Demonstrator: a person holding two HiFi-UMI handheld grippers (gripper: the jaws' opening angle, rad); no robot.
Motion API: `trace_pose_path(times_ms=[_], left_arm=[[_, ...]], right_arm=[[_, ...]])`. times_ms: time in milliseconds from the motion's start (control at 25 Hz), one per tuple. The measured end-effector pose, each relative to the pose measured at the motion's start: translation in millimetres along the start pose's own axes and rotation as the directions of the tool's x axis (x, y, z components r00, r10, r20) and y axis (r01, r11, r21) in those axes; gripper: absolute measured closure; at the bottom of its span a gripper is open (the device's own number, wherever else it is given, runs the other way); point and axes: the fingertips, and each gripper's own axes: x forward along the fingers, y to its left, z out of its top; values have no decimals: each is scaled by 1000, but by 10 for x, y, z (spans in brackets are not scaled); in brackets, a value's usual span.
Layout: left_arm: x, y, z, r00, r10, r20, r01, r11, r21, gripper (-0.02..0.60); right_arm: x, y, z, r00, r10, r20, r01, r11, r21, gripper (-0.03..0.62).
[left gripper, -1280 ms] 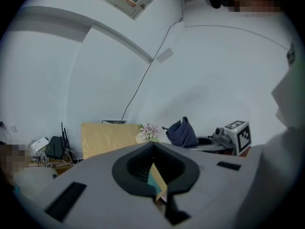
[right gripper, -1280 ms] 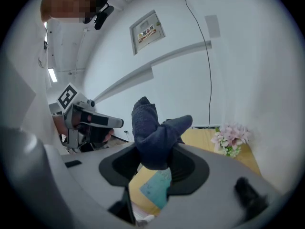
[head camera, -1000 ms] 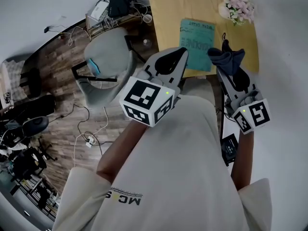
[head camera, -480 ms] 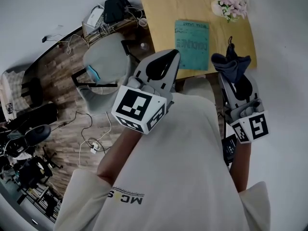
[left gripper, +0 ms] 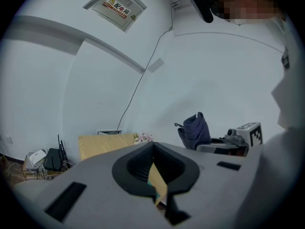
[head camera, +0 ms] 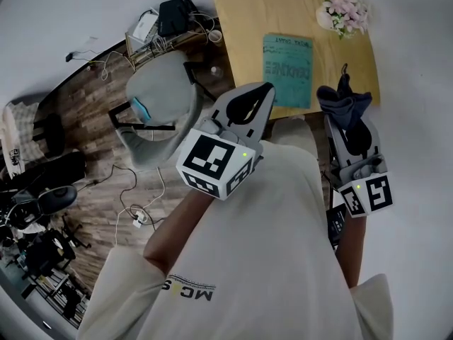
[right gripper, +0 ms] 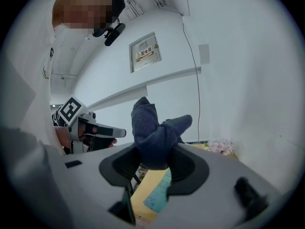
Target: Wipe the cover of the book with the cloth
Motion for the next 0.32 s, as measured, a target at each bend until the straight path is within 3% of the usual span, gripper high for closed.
trace_pose_path(times_ms=[320], left_arm=[[-41,32,42,1000,-11,10,11,1000,-2,571]], right_arm=[[8,46,6,1000,-19,-11,19,1000,9,422]])
